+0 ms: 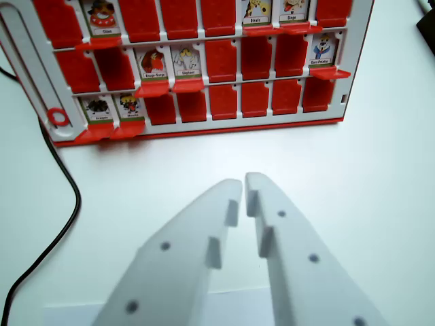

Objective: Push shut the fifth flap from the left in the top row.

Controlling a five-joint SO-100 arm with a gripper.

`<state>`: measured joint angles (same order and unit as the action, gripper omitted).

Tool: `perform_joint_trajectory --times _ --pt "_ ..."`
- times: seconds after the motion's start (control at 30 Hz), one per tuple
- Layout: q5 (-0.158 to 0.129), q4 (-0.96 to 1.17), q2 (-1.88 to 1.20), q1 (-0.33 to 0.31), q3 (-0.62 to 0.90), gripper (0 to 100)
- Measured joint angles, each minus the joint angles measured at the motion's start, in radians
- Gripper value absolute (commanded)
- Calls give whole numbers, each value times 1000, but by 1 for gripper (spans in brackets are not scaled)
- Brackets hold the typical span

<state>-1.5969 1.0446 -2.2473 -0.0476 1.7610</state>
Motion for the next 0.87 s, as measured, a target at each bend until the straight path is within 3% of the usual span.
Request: perform_joint_trajectory --times 0.17,0.5,0.87 --pt "0 71 -183 -18 34 0" --pt "-12 160 -333 35 41 0" --pt "-12 167 -390 44 91 0"
